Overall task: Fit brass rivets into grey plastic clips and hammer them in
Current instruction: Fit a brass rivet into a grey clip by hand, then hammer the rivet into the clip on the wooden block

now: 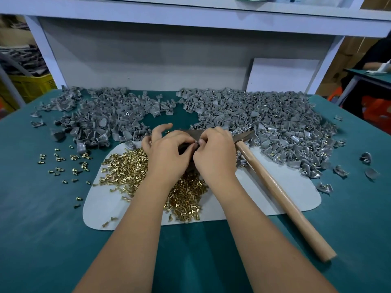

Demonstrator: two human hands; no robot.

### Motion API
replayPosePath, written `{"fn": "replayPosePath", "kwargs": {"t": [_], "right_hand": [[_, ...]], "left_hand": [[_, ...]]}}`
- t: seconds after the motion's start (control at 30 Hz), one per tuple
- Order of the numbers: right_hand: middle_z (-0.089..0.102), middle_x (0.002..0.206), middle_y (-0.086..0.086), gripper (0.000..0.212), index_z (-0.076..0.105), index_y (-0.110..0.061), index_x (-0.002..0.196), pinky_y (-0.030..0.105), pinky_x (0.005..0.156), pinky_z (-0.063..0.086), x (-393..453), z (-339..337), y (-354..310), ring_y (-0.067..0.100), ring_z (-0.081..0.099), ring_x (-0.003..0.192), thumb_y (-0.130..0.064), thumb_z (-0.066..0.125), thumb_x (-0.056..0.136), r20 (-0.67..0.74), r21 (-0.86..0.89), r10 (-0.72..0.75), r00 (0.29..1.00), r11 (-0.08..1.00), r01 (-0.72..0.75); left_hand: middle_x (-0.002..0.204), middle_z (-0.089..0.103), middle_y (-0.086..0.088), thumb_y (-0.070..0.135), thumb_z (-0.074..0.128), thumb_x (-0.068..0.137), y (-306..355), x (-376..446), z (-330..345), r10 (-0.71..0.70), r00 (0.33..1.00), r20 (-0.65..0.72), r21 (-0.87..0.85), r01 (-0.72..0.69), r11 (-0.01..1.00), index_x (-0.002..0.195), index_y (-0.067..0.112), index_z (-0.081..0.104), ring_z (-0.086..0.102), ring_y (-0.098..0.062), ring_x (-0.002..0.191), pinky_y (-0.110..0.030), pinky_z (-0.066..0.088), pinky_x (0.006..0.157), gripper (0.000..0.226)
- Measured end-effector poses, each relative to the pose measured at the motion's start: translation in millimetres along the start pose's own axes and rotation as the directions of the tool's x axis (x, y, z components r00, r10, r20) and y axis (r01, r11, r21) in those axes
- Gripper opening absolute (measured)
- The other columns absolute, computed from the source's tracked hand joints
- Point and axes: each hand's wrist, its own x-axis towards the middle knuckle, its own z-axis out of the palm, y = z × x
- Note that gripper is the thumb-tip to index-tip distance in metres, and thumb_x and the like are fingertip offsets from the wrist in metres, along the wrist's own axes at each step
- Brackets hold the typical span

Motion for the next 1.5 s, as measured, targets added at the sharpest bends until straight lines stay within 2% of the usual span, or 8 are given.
{"fn": "replayPosePath", "kwargs": {"t": [0.63, 0.83, 0.97, 1.07, 1.17, 1.3, 1.4, 1.5], "right_hand": [[0.061, 0.088, 0.004, 0.01, 0.063, -0.007, 0.081, 0.027, 0.075, 0.033, -6, 3, 1, 0.022, 0.048, 0.091, -0.002, 0.056, 0.086, -0.077, 0.108, -0.013, 0.997, 0.994, 0.021], [0.062, 0.101, -0.003, 0.017, 0.069, -0.017, 0.1, 0.03, 0.083, 0.044, 0, -22, 10, 0.016, 0.052, 0.099, -0.015, 0.054, 0.093, 0.095, 0.131, -0.027, 0.995, 0.991, 0.015], [0.059, 0.103, 0.003, 0.026, 0.065, -0.017, 0.108, 0.035, 0.075, 0.046, -4, -59, 37, 0.021, 0.051, 0.096, -0.029, 0.046, 0.096, -0.067, -0.284, 0.086, 0.994, 0.953, -0.102], [0.054, 0.117, 0.017, 0.039, 0.06, -0.007, 0.114, 0.04, 0.081, 0.044, -15, -74, 57, 0.035, 0.049, 0.11, -0.038, 0.046, 0.096, 0.108, -0.529, 0.328, 0.939, 0.818, -0.225], [0.054, 0.119, 0.016, 0.033, 0.055, -0.004, 0.119, 0.037, 0.079, 0.044, -26, -69, 63, 0.034, 0.049, 0.113, -0.025, 0.049, 0.095, 0.176, -0.564, 0.351, 0.92, 0.802, -0.198], [0.064, 0.1, 0.013, 0.018, 0.054, -0.008, 0.104, 0.031, 0.063, 0.036, -24, -71, 61, 0.034, 0.06, 0.091, -0.021, 0.054, 0.092, 0.1, -0.457, 0.331, 0.938, 0.853, -0.252], [0.056, 0.077, 0.006, 0.019, 0.04, -0.013, 0.095, 0.027, 0.047, 0.023, -21, -78, 57, 0.027, 0.046, 0.06, -0.02, 0.057, 0.09, -0.015, -0.388, 0.306, 0.952, 0.876, -0.287], [0.052, 0.074, -0.002, 0.019, 0.05, -0.027, 0.112, 0.025, 0.047, 0.018, -22, -85, 45, 0.023, 0.042, 0.06, -0.03, 0.052, 0.094, -0.08, -0.316, 0.169, 0.982, 0.93, -0.186]], "left_hand": [[0.103, 0.068, 0.023, 0.032, 0.068, 0.088, 3, -2, 3, -0.036, 0.999, -0.002, 0.025, 0.036, 0.999, 0.085, 0.036, 0.072, 0.034, -0.014, 0.13, -0.043, 0.015, 0.101, 0.006], [0.103, 0.065, 0.024, 0.035, 0.064, 0.089, 4, 0, 3, -0.077, 0.996, 0.039, -0.001, 0.077, 0.997, 0.085, 0.037, 0.069, 0.032, -0.013, 0.131, -0.036, 0.012, 0.099, 0.006], [0.099, 0.06, 0.027, 0.034, 0.063, 0.091, 4, 0, 2, -0.113, 0.992, 0.058, -0.06, 0.117, 0.991, 0.086, 0.036, 0.069, 0.029, -0.012, 0.131, -0.029, 0.009, 0.093, 0.008], [0.102, 0.062, 0.025, 0.035, 0.063, 0.091, 4, 0, 3, -0.114, 0.992, 0.058, -0.039, 0.117, 0.992, 0.089, 0.034, 0.07, 0.028, -0.012, 0.132, -0.025, 0.008, 0.089, 0.008], [0.107, 0.063, 0.022, 0.036, 0.064, 0.091, 4, 0, 3, -0.116, 0.991, 0.058, -0.031, 0.118, 0.992, 0.09, 0.034, 0.071, 0.027, -0.013, 0.132, -0.025, 0.007, 0.088, 0.007], [0.109, 0.063, 0.021, 0.039, 0.067, 0.087, 4, -1, 3, -0.14, 0.987, 0.078, -0.049, 0.144, 0.988, 0.09, 0.037, 0.069, 0.026, -0.013, 0.132, -0.026, 0.007, 0.089, 0.005], [0.104, 0.06, 0.024, 0.042, 0.068, 0.085, 6, 0, 4, -0.18, 0.981, 0.079, -0.058, 0.184, 0.981, 0.083, 0.038, 0.068, 0.026, -0.012, 0.131, -0.03, 0.009, 0.092, 0.004], [0.098, 0.057, 0.027, 0.042, 0.068, 0.086, 10, 0, 7, -0.243, 0.969, 0.04, -0.058, 0.245, 0.968, 0.079, 0.04, 0.066, 0.029, -0.011, 0.13, -0.039, 0.011, 0.1, 0.007]]}}
